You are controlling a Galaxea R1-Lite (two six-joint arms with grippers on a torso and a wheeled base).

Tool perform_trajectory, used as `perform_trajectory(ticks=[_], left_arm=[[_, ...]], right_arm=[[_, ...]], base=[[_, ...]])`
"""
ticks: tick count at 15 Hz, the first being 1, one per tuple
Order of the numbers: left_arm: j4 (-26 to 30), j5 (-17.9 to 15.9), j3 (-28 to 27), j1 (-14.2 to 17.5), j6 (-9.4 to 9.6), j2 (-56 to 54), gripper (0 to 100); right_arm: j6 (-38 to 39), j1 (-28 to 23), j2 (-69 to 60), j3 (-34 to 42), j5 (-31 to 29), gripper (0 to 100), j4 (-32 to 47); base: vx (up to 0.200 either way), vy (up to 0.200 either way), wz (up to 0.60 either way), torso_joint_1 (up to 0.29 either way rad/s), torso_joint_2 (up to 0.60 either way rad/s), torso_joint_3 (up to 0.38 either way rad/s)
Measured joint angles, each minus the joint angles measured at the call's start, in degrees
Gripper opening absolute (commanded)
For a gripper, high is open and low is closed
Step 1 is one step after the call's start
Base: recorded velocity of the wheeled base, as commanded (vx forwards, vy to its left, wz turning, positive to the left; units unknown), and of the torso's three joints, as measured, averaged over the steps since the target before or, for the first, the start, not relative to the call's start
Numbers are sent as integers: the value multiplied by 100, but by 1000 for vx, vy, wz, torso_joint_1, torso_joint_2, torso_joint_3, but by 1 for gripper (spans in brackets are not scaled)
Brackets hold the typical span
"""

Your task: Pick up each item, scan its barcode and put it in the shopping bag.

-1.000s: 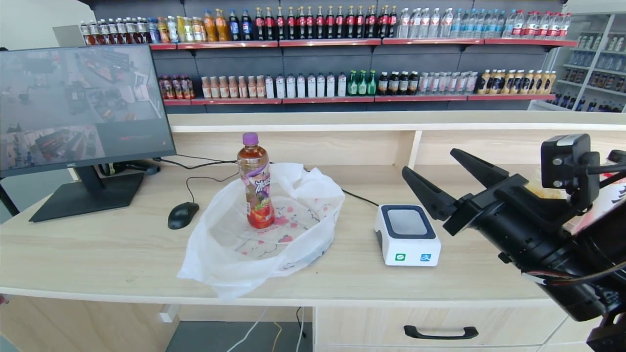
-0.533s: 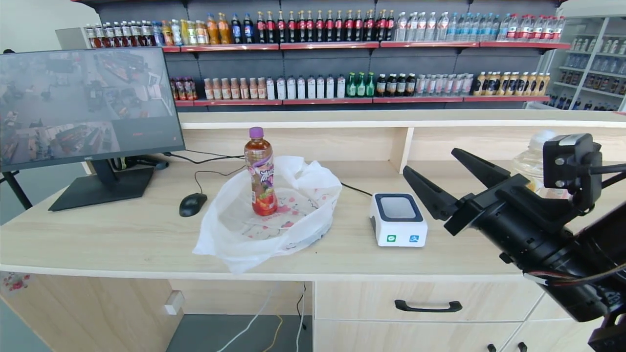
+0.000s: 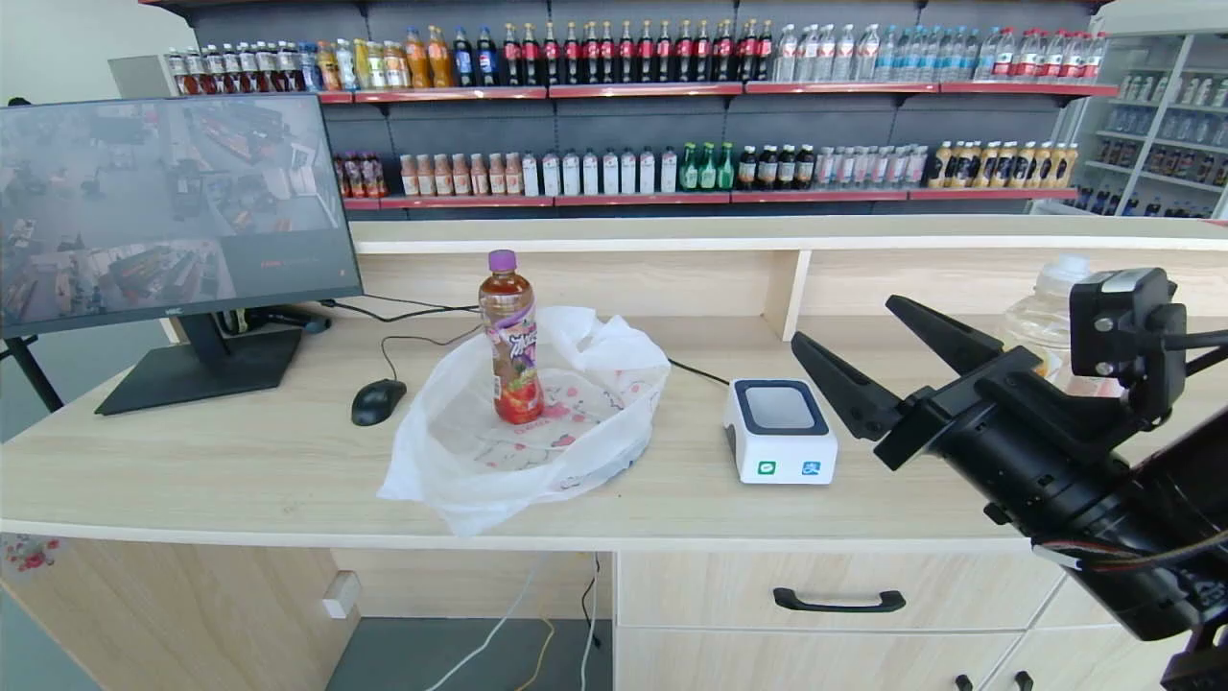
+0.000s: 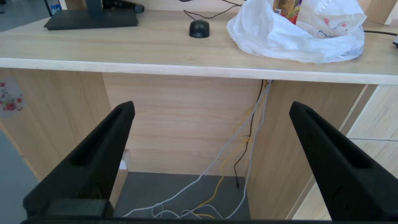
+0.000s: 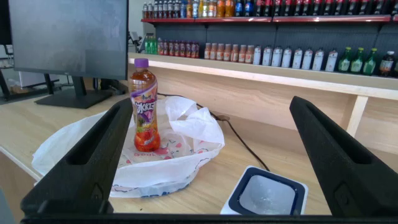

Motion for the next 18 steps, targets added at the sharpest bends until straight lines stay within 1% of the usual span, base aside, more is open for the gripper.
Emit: perform_trajectory(ticks=[3,4,6,7,18], left_arm=[[0,2,0,0,22,0,100],[-2,2,0,0,27,0,100],[-5,2,0,0,118,0,100],[-2,2,0,-11,127,0,100],[-2,0,0,-10,132,0,100]], right_arm=[[0,0,-55,85,0,100,-2],[0,4,-68,102,0,100,-2],[0,0,-88,129,0,100,0],[0,6,-99,141,5,100,-11],[-7,-7,-138,201,0,100,0]], base=[[0,0,0,0,0,0],[0,-200,0,7,2,2],[0,-200,0,-2,0,0],[0,-200,0,2,2,7],[0,-200,0,5,2,1]])
